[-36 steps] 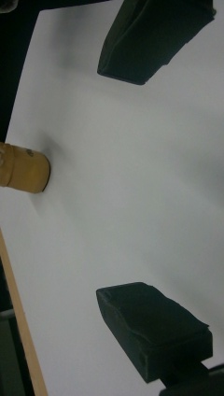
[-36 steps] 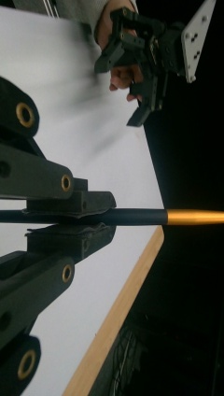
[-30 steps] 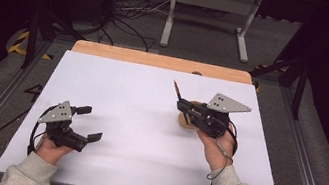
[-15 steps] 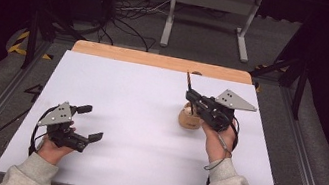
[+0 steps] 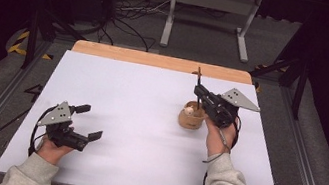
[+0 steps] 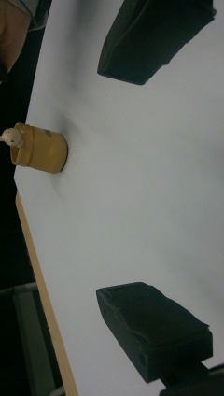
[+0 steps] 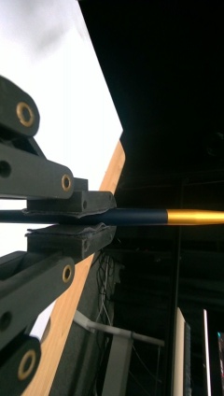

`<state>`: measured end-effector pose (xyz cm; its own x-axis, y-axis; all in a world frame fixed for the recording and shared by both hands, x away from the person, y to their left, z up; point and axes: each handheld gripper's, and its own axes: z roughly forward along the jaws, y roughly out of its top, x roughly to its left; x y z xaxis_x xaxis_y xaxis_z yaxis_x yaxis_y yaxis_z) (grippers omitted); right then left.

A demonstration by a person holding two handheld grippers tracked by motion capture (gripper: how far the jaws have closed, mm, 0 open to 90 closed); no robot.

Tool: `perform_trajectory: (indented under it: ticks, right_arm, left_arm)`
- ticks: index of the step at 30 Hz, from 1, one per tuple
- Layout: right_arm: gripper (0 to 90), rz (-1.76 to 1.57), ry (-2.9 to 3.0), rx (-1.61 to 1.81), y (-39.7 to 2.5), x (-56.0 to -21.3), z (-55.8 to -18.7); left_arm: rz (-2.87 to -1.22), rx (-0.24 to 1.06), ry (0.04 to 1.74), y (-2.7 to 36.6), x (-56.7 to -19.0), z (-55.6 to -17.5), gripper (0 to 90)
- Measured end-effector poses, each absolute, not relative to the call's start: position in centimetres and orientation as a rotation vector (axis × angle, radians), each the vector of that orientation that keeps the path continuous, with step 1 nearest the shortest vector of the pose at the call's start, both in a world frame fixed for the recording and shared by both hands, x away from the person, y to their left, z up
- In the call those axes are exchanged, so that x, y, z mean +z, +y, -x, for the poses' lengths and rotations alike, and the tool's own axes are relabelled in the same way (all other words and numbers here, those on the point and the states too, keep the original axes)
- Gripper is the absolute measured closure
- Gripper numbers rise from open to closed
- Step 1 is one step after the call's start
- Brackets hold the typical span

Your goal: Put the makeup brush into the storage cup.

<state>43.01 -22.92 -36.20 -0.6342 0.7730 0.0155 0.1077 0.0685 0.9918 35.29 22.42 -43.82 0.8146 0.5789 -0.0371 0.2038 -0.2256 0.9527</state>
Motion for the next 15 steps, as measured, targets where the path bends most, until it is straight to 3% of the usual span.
perform_trajectory:
  ticks: [15]
  right_arm:
    - [83.5,-0.911,1.782,1.593,-23.4,-37.7,-43.8]
  left_arm:
    - [-1.796,0.416,0.616,22.3,-44.0,-34.6,0.0]
